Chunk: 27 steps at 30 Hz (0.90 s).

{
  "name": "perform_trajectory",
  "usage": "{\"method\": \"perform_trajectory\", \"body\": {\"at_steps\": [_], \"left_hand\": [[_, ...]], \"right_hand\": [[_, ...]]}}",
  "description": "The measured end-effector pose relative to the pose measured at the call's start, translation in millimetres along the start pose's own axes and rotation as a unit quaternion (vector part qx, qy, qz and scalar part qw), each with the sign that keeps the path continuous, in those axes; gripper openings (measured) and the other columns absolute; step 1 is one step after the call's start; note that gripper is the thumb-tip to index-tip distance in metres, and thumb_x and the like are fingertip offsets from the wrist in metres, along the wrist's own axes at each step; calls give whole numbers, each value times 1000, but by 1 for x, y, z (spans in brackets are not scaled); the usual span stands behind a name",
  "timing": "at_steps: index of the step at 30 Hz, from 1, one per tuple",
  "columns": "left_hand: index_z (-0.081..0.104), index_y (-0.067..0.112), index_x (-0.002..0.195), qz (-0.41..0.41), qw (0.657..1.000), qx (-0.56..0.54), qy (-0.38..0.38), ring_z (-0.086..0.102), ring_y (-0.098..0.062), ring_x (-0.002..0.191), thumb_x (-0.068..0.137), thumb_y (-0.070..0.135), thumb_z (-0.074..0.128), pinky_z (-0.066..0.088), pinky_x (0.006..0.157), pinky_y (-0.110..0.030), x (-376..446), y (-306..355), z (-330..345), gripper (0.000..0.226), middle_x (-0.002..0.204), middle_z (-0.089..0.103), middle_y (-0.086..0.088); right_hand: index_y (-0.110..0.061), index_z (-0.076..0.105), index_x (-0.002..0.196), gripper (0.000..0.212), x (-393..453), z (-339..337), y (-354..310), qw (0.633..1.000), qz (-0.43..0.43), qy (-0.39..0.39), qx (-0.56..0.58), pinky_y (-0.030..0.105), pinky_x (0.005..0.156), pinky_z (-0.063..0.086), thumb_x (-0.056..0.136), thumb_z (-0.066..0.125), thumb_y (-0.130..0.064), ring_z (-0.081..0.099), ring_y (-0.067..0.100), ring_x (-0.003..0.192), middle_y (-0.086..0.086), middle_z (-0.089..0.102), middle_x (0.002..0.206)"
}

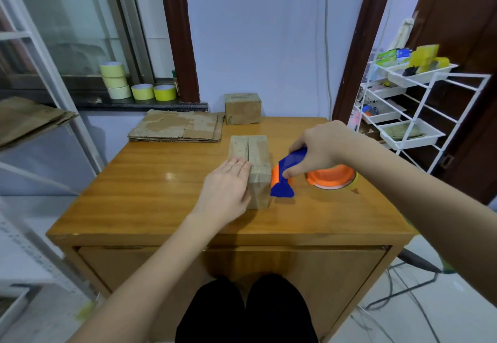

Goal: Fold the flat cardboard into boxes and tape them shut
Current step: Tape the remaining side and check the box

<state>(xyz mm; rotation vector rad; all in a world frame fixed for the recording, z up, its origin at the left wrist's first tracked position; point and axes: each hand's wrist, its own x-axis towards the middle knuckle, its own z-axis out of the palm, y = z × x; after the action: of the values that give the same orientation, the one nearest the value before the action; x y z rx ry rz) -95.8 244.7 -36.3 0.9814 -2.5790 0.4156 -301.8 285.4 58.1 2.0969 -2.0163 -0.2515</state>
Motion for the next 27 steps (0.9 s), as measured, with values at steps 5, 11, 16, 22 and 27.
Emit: {"method": "perform_trajectory", "body": {"at_steps": [5, 11, 16, 22, 27], "left_hand": [[25, 8, 149, -7, 1000, -5, -3, 26, -20, 143, 96, 33, 44, 16, 117, -29, 1, 3, -2, 62, 155, 29, -10], [24, 11, 150, -15, 1000, -2, 1, 29, -17, 142, 99, 47, 37, 21, 116, -30, 4, 3, -1, 63, 154, 30, -7], [25, 10, 150, -10, 1000, 0, -2, 28, -18, 142, 98, 46, 38, 19, 116, -29, 5, 1, -2, 63, 154, 30, -7], [30, 10, 148, -10, 1000, -13, -4, 31, -18, 141, 97, 43, 42, 20, 115, -28, 4, -1, -2, 62, 153, 34, -8], [63, 4, 122, -35, 999, 8, -21, 63, -23, 112, 82, 36, 68, 48, 96, -34, 4, 1, -1, 52, 121, 65, -12]], "right_hand": [[-33, 70, 103, 64, 5, -6, -5, 998, 31, -48, 28, 27, 65, 42, 67, 52, -83, 59, 17, 84, -8, 68, 88], [-37, 70, 107, 63, 12, -3, 5, 987, 44, -105, 111, 28, 74, 44, 65, 56, -82, 56, 15, 91, -16, 63, 89], [-38, 69, 110, 63, 18, 2, 7, 979, 46, -149, 130, 29, 81, 45, 64, 60, -80, 55, 14, 95, -18, 61, 91], [-33, 71, 97, 60, 16, 9, 13, 976, 70, -155, 136, 32, 79, 44, 74, 45, -82, 57, 18, 91, -10, 64, 90], [-15, 63, 102, 45, -3, 1, 43, 983, 123, -78, 111, 35, 84, 43, 98, 27, -42, 57, 28, 97, 10, 64, 104]]}}
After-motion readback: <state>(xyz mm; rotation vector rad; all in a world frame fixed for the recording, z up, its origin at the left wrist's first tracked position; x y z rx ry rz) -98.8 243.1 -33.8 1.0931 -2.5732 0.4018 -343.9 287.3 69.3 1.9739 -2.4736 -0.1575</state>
